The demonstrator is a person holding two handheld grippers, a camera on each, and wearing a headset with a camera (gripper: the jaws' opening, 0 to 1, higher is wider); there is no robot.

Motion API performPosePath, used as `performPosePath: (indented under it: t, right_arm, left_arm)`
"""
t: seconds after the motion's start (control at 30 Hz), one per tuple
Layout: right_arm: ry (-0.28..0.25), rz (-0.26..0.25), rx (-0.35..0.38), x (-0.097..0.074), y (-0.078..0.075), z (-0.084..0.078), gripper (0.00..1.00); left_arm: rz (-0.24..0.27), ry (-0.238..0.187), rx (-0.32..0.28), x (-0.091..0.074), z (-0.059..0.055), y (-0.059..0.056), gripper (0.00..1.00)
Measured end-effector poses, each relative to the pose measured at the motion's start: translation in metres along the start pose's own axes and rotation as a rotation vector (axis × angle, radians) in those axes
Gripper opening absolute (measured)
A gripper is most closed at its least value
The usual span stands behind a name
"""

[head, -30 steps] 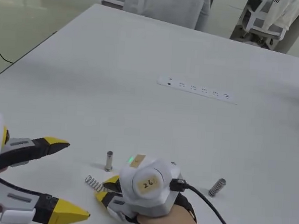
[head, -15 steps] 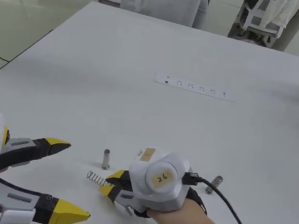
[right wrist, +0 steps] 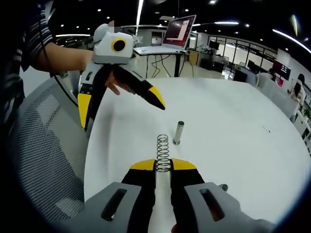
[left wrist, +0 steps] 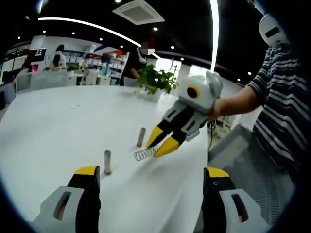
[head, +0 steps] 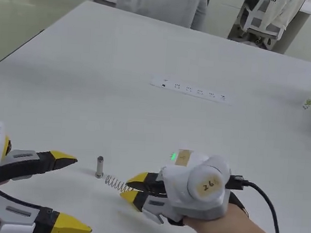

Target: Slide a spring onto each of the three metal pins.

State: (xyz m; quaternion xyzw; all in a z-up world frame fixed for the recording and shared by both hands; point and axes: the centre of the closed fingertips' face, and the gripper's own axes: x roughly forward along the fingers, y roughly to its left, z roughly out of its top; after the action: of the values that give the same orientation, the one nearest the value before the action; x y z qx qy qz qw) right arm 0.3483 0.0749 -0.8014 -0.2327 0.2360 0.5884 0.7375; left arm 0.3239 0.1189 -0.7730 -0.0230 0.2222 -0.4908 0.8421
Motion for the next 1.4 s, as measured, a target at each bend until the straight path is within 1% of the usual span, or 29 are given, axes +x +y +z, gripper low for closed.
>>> performPosePath:
  t: [0.07,0.13,0.23,0.27,0.33,0.37,0.6,0.67,0.73,0.8,0.83,0.97,1.07,1.13,1.27,1.4]
  right_arm:
    - [0.005,-0.001,-0.016,-0.006,-0.001,-0.003,0.08]
    - [-0.002,0.012,-0.032,-0.011,0.001,-0.003,0.08]
    - [-0.014,0.037,-0.052,-0.019,0.005,-0.004,0.08]
    - [-0.011,0.05,-0.072,-0.023,0.007,-0.005,0.08]
    - [-0.004,0.059,-0.083,-0.026,0.008,-0.008,0.08]
    - [0.006,0.068,-0.1,-0.029,0.01,-0.011,0.08]
    - [0.014,0.089,-0.133,-0.042,0.013,-0.018,0.08]
    - [0.022,0.088,-0.144,-0.044,0.013,-0.02,0.08]
    - [0.026,0.091,-0.152,-0.046,0.015,-0.021,0.08]
    - [0.022,0.093,-0.154,-0.049,0.016,-0.021,0.08]
    - [0.012,0.097,-0.15,-0.051,0.017,-0.019,0.08]
    - [-0.006,0.102,-0.144,-0.056,0.019,-0.015,0.08]
    - [-0.016,0.108,-0.146,-0.058,0.019,-0.013,0.08]
    - [-0.021,0.112,-0.146,-0.059,0.02,-0.012,0.08]
    - [-0.023,0.116,-0.145,-0.06,0.02,-0.013,0.08]
    - [-0.027,0.12,-0.146,-0.062,0.021,-0.011,0.08]
  left_arm:
    - [-0.016,0.003,0.007,0.004,0.002,-0.003,0.82]
    - [-0.03,0.003,0.008,0.01,0.004,-0.007,0.81]
    - [-0.066,0.0,0.015,0.018,0.008,-0.015,0.8]
    - [-0.081,0.005,0.021,0.022,0.008,-0.018,0.79]
    - [-0.097,0.017,0.036,0.027,0.008,-0.021,0.78]
    - [-0.101,0.019,0.042,0.029,0.009,-0.022,0.76]
    - [-0.139,0.034,0.068,0.045,0.011,-0.028,0.63]
    - [-0.16,0.036,0.07,0.05,0.013,-0.032,0.57]
    - [-0.178,0.028,0.055,0.054,0.015,-0.033,0.49]
    - [-0.183,0.023,0.054,0.058,0.017,-0.033,0.42]
    - [-0.188,0.023,0.055,0.06,0.018,-0.033,0.39]
    - [-0.208,0.008,0.047,0.066,0.025,-0.034,0.36]
    - [-0.231,-0.001,0.043,0.07,0.028,-0.038,0.31]
    - [-0.251,-0.001,0.042,0.072,0.029,-0.043,0.26]
    - [-0.29,0.008,0.049,0.076,0.027,-0.052,0.21]
    - [-0.304,0.019,0.064,0.077,0.024,-0.055,0.16]
